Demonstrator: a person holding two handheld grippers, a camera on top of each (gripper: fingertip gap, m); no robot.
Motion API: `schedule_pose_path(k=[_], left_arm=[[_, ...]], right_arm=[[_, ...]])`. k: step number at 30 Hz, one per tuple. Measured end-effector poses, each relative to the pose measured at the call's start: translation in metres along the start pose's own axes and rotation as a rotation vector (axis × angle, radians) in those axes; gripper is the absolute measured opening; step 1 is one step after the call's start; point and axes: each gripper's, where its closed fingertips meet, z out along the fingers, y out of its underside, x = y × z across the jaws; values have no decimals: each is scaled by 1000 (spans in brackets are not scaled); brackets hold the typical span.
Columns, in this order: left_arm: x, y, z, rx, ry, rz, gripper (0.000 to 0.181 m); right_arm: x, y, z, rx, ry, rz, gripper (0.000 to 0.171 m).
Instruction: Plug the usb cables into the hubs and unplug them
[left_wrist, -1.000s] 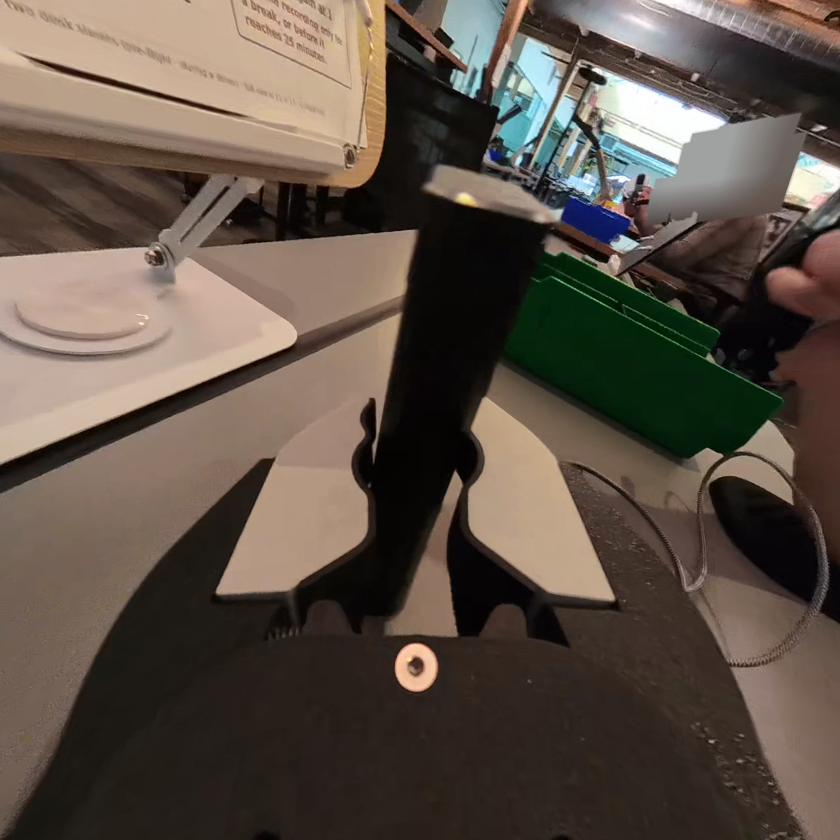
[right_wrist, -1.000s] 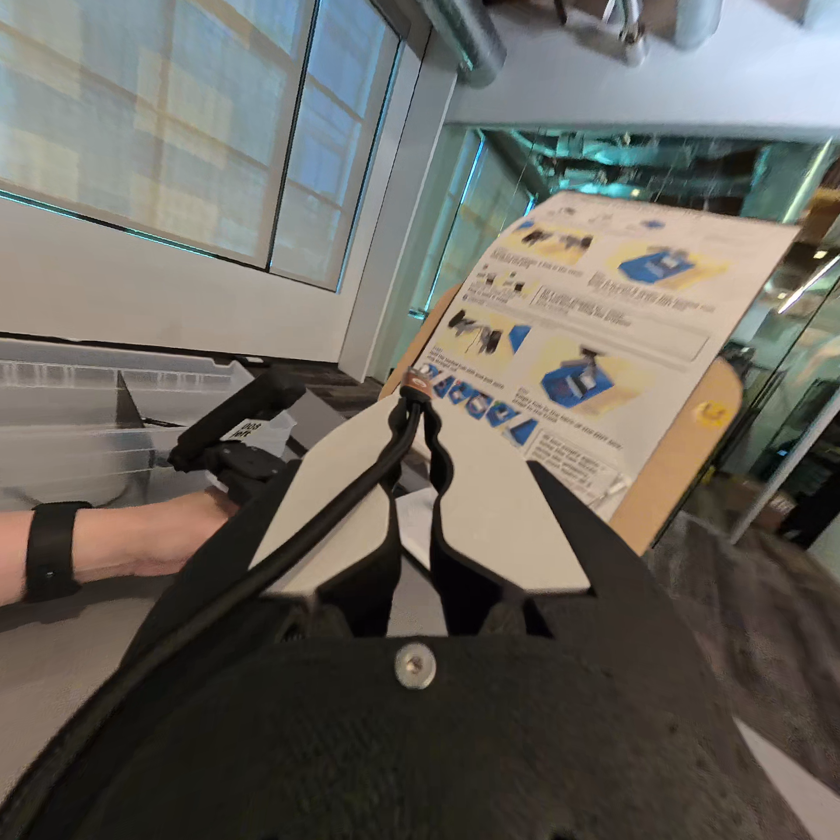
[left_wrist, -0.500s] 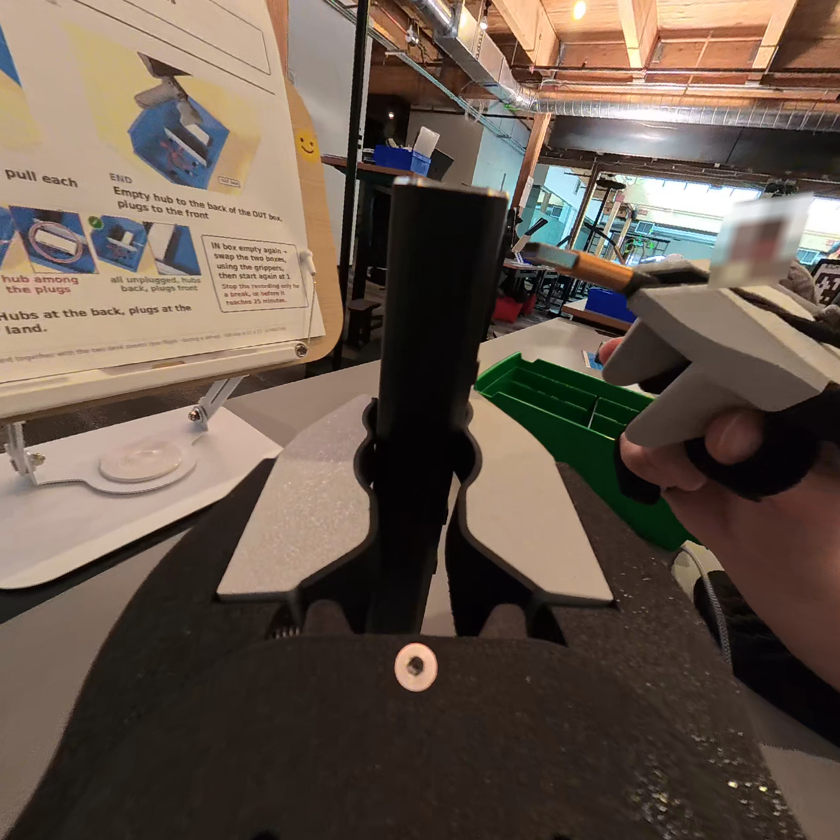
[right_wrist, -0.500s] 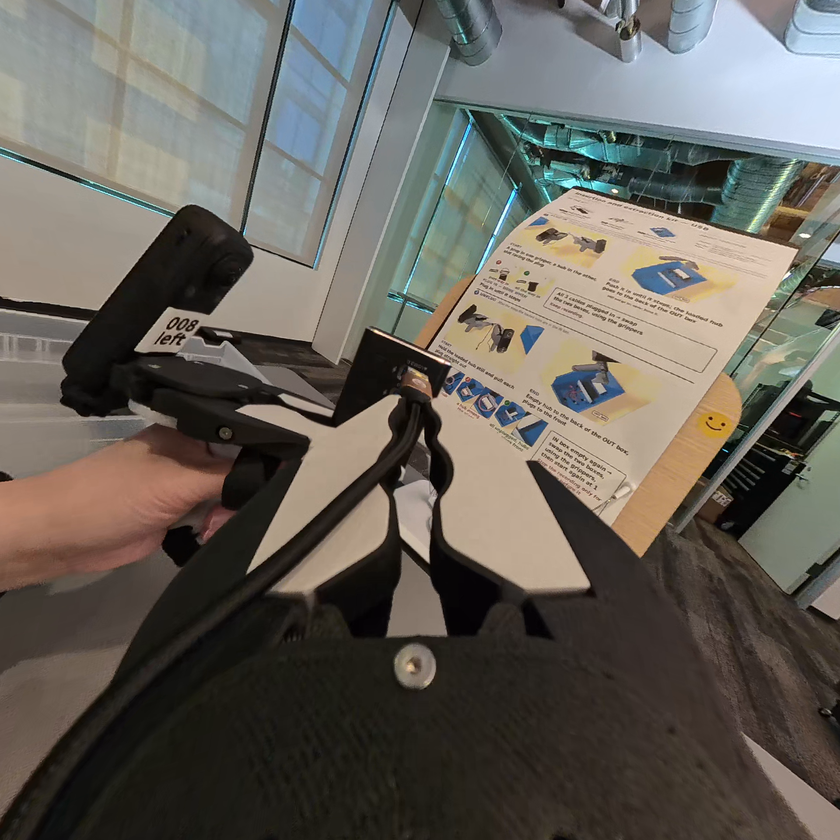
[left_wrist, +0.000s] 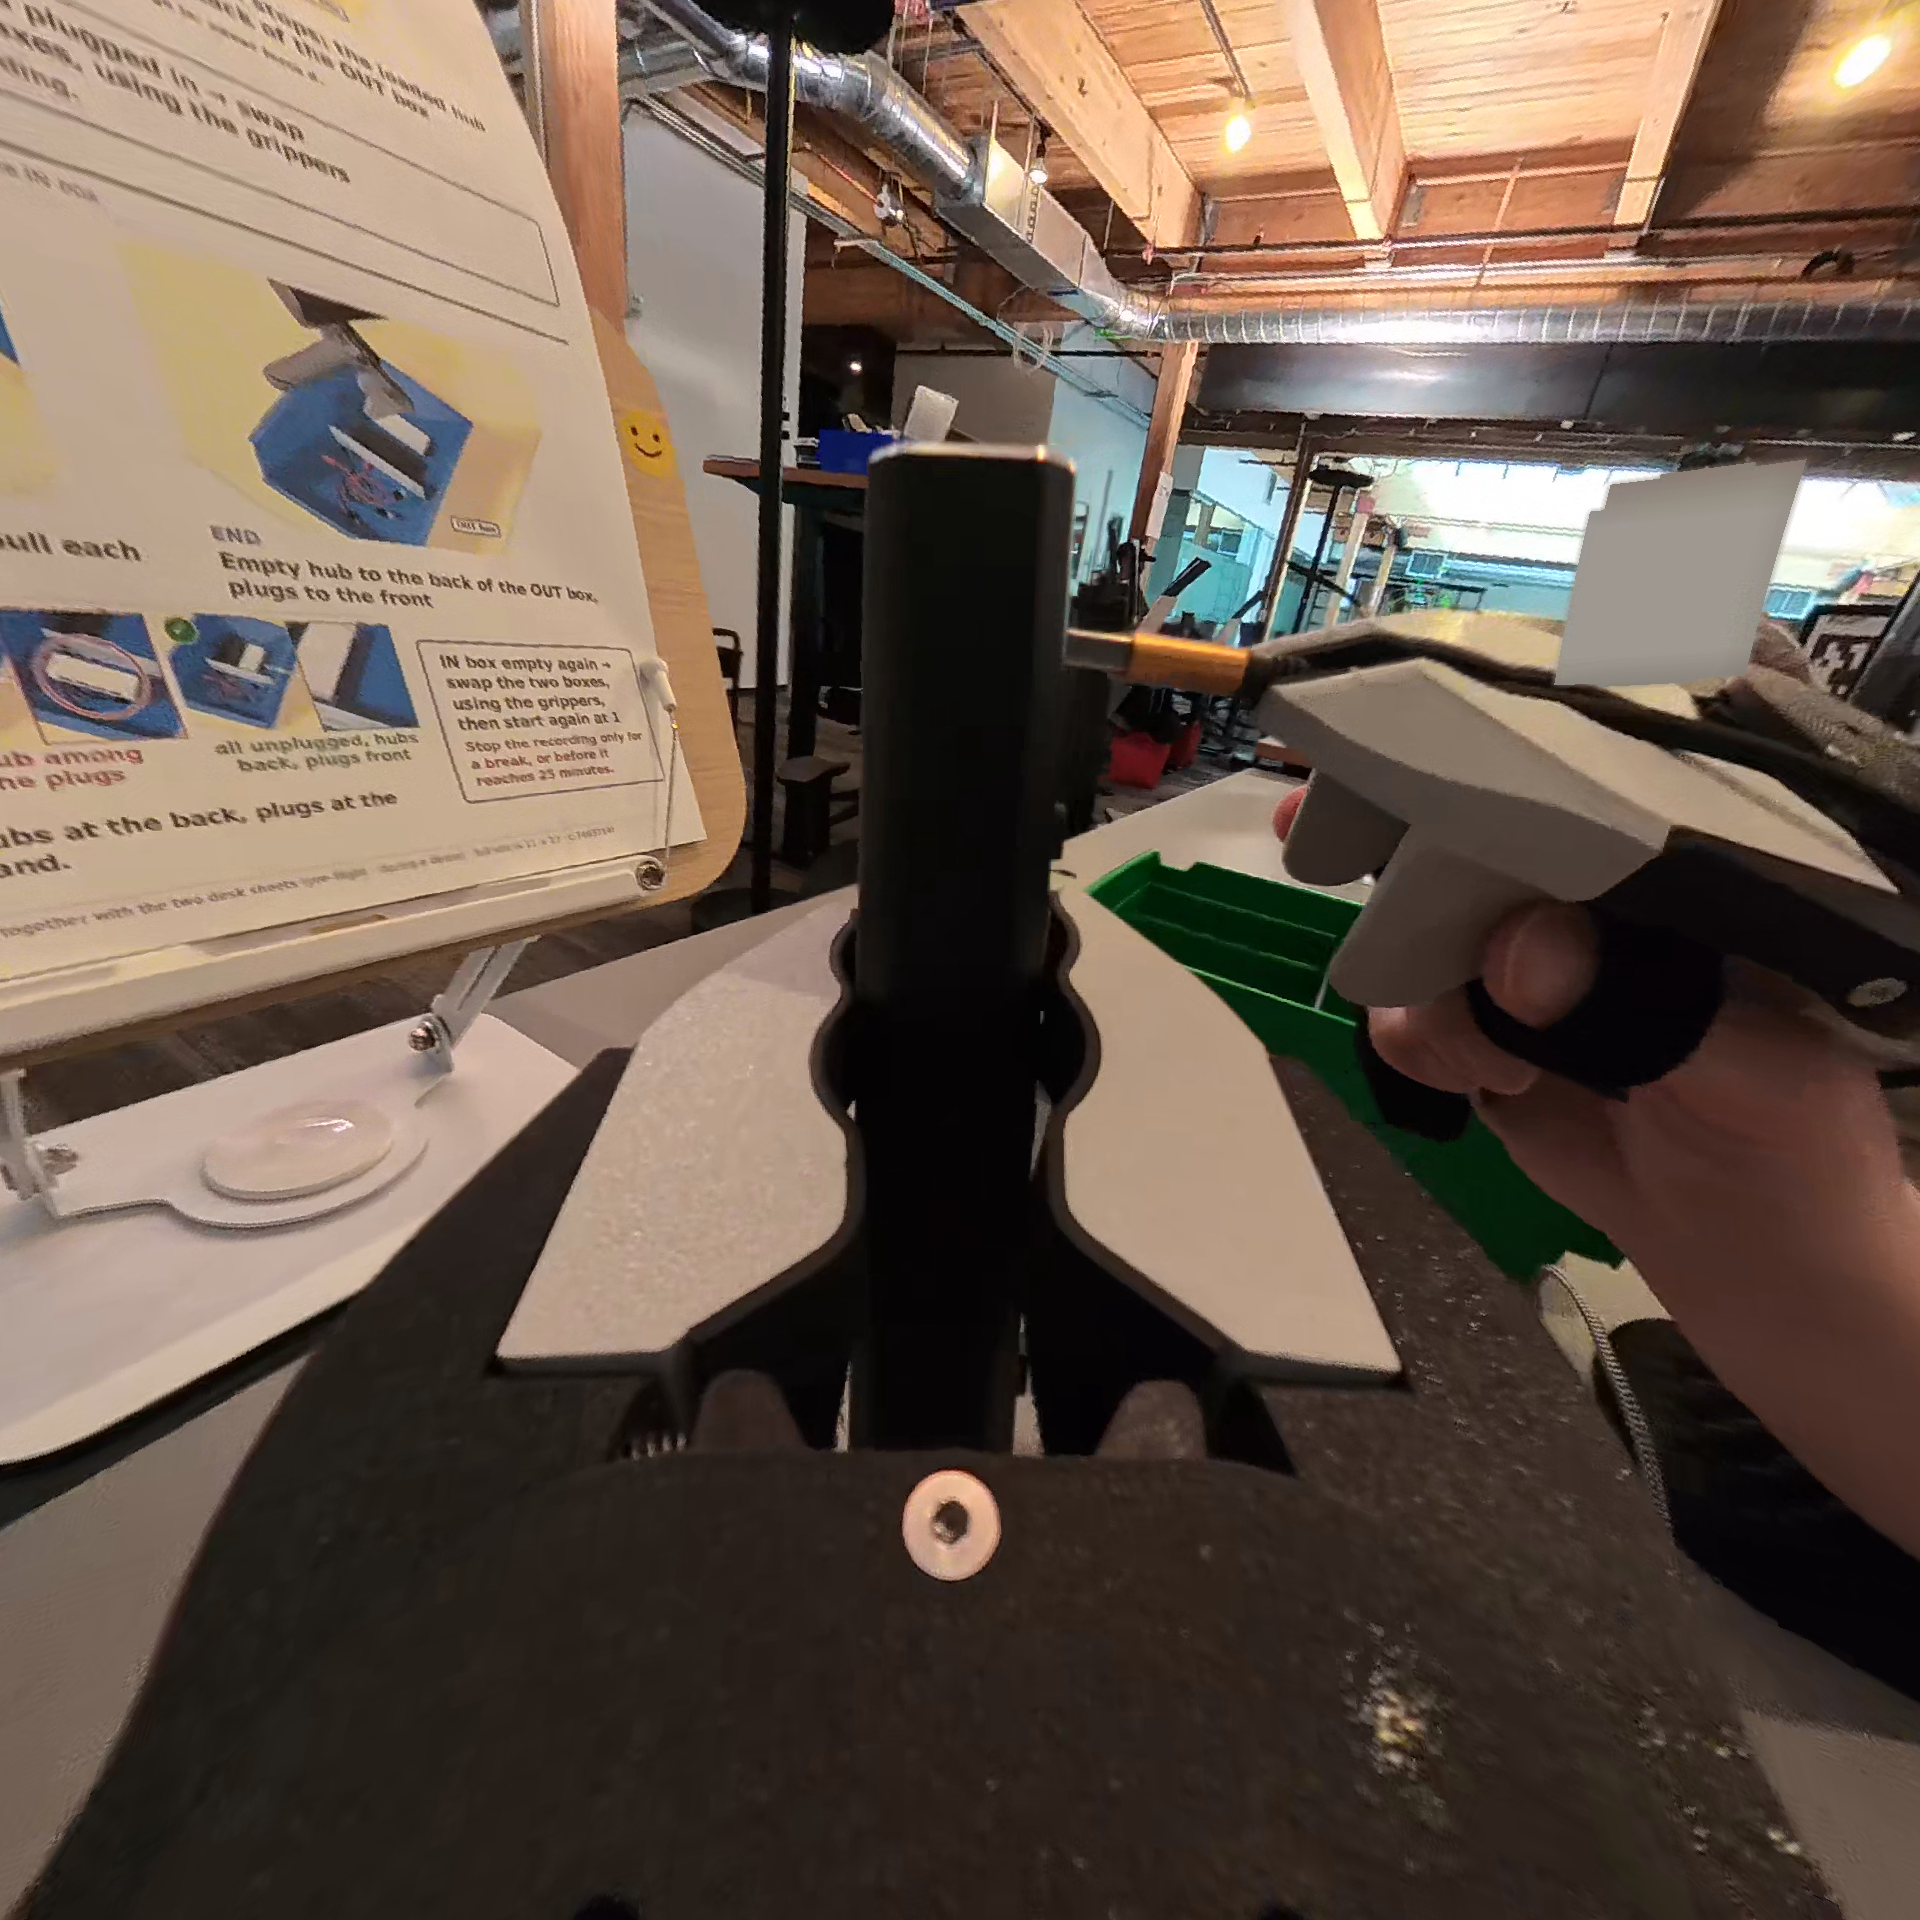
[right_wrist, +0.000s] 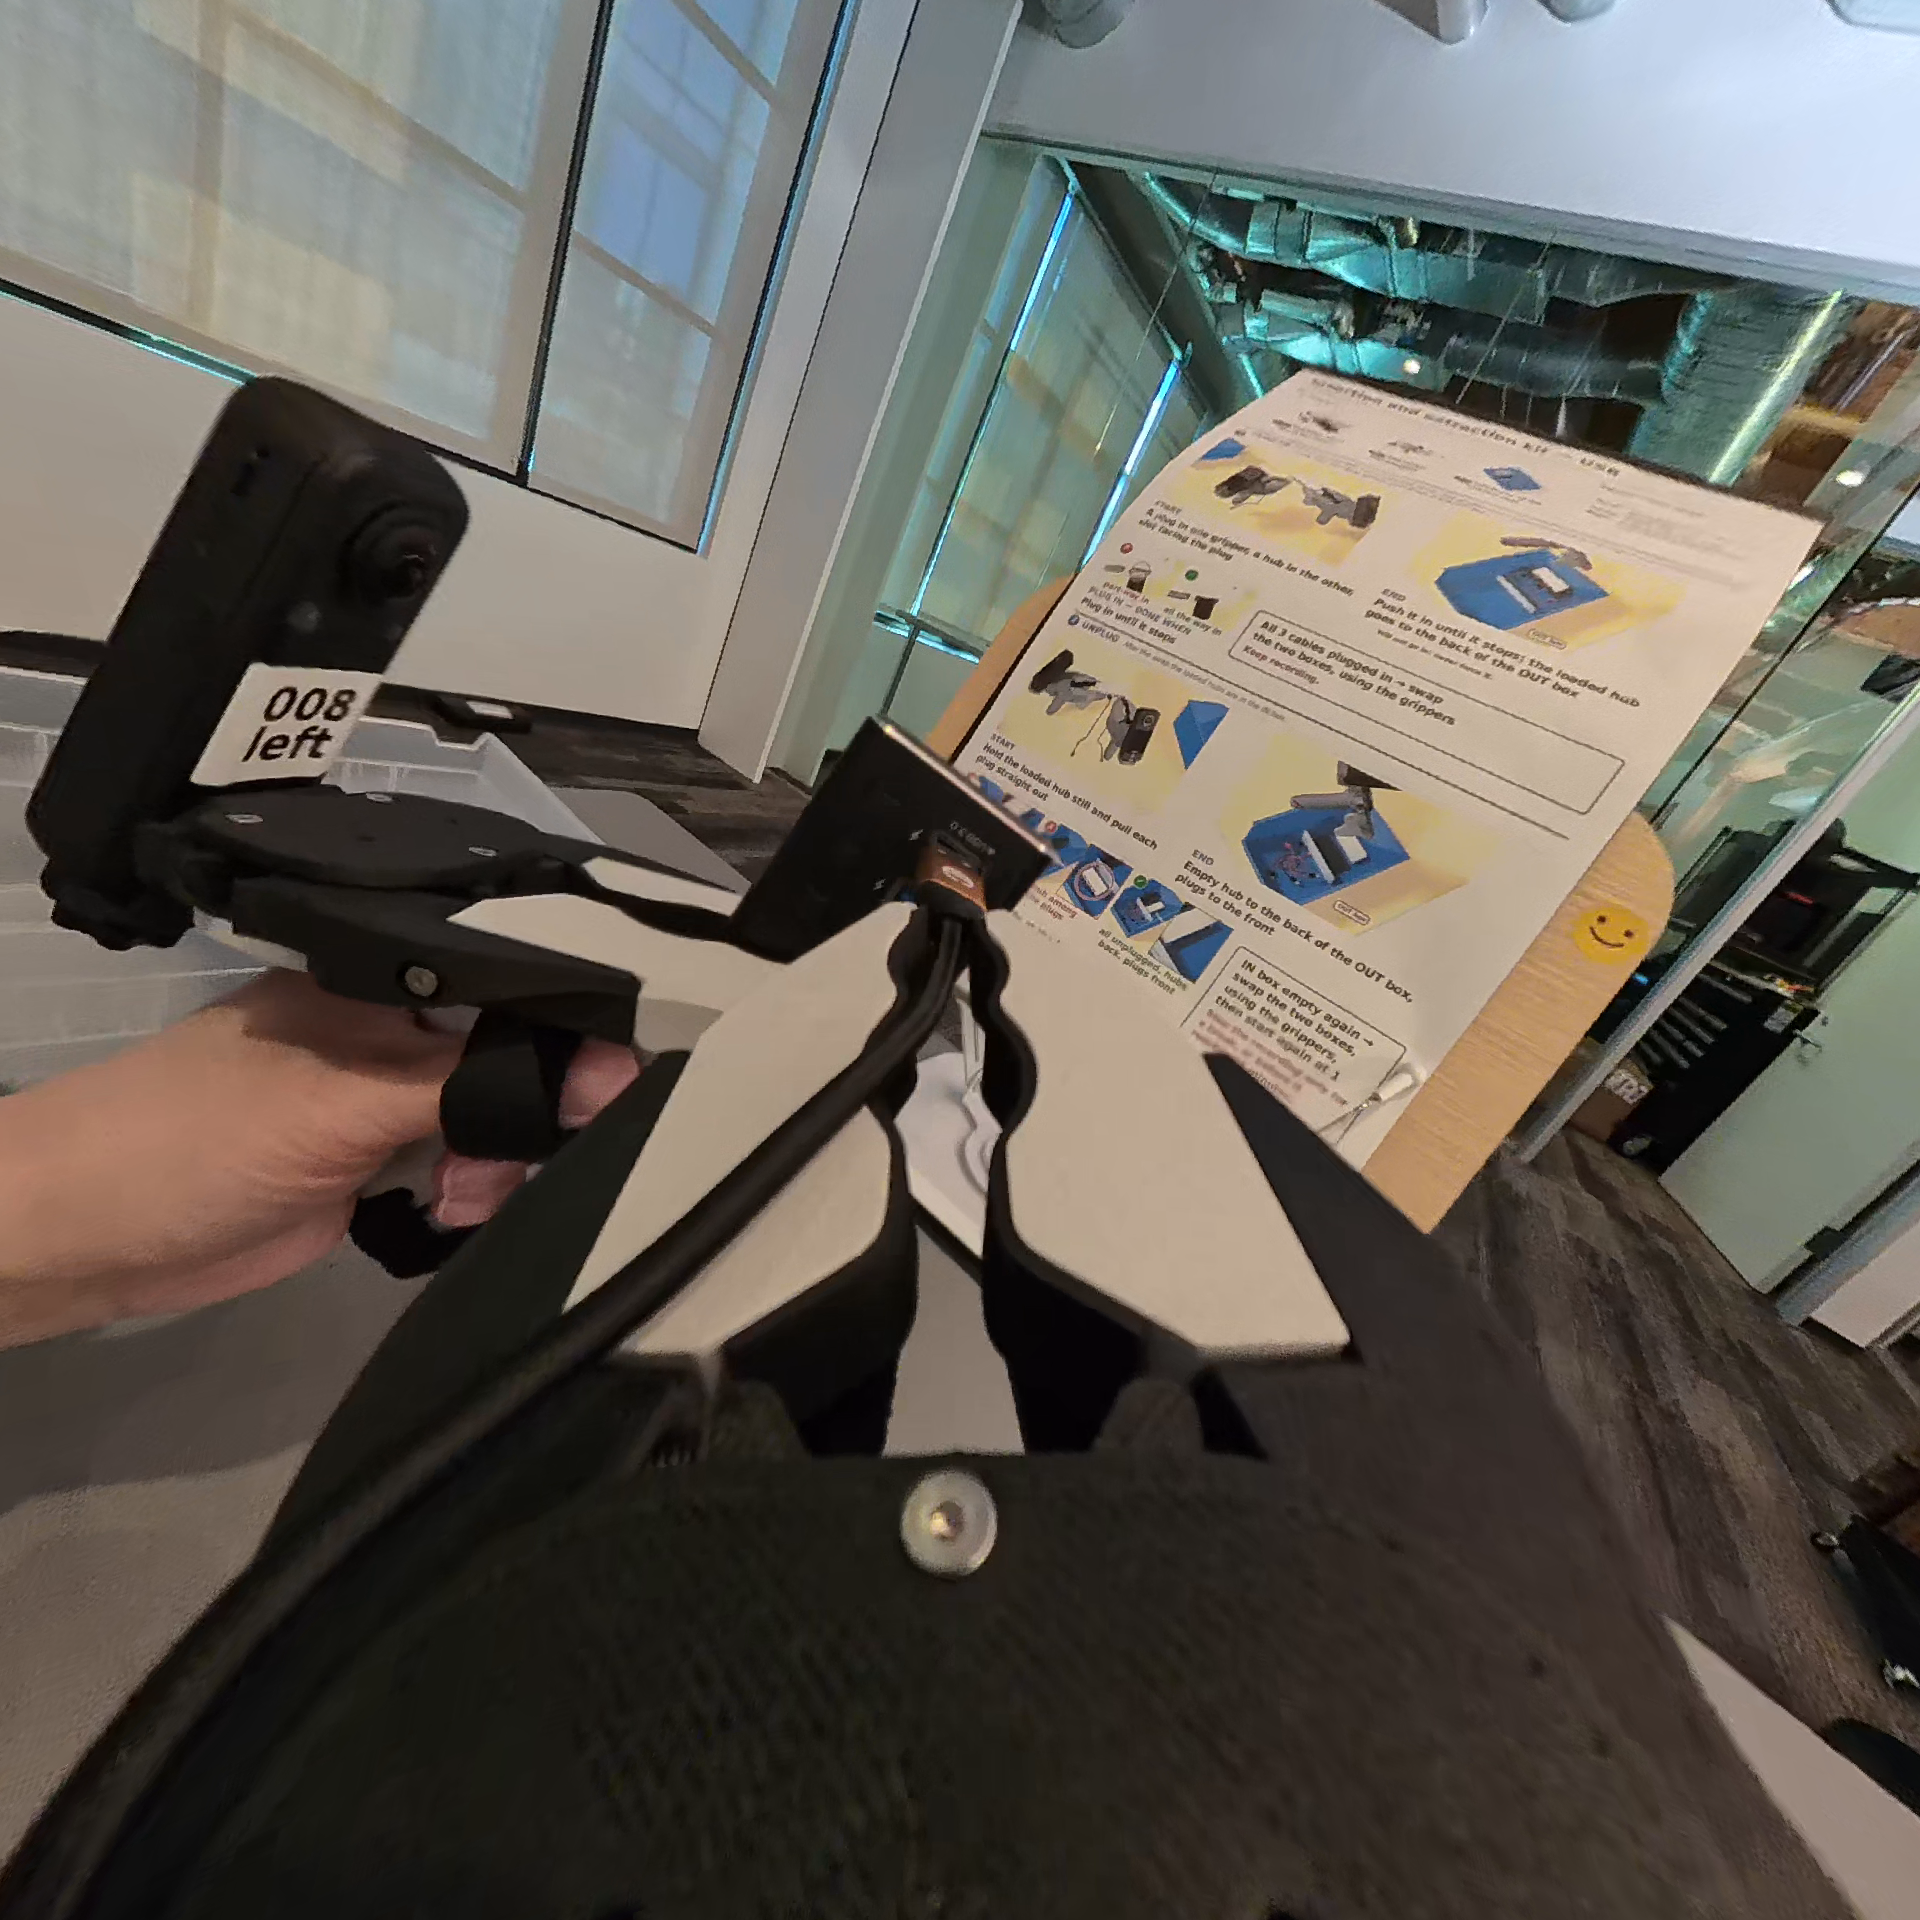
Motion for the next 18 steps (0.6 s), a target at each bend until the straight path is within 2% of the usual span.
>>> schedule_pose_path(k=[11, 18], left_arm=[[7, -8, -3, 61, 12, 10, 31], [9, -10, -2, 59, -11, 38, 31]], right_arm=[[4, -9, -4, 35, -59, 275, 8], [1, -9, -4, -12, 5, 86, 8]])
